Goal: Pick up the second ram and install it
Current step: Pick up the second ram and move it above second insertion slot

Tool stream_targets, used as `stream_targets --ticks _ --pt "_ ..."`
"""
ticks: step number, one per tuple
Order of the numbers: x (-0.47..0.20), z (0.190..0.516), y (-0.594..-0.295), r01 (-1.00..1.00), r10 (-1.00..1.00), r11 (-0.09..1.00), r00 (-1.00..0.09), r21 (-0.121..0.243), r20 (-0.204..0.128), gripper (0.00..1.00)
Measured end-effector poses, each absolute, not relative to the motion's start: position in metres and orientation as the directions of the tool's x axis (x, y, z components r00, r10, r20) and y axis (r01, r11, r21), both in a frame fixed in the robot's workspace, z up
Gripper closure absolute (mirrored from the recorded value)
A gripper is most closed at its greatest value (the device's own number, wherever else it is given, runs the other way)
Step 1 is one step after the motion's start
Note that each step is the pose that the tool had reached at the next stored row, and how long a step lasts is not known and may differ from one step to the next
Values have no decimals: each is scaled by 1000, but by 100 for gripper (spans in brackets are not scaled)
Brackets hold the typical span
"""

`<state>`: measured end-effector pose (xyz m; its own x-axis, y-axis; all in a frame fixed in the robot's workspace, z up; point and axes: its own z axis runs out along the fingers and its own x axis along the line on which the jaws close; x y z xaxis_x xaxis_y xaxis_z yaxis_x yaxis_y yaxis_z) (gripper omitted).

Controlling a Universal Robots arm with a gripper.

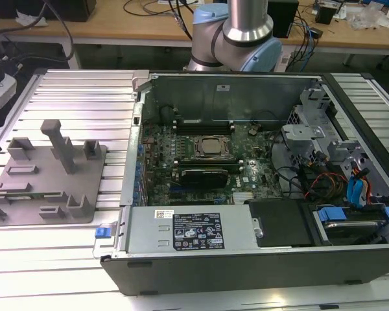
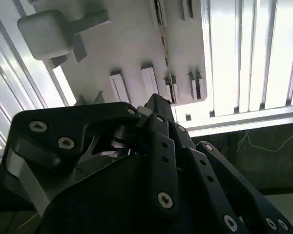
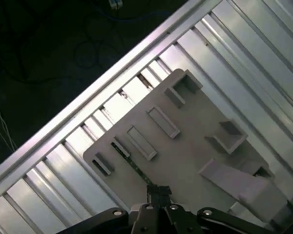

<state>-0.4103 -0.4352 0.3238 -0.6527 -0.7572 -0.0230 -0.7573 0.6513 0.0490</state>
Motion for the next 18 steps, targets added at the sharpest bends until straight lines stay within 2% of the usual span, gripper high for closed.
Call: stream_targets --ticks 2,8,18 --pt "-410 323 -435 -825 -826 562 -564 49 -23 92" --pt "-410 321 -435 -897 -897 440 -441 49 -23 92" --pt "-410 318 -435 -985 -986 166 -167 49 -23 92"
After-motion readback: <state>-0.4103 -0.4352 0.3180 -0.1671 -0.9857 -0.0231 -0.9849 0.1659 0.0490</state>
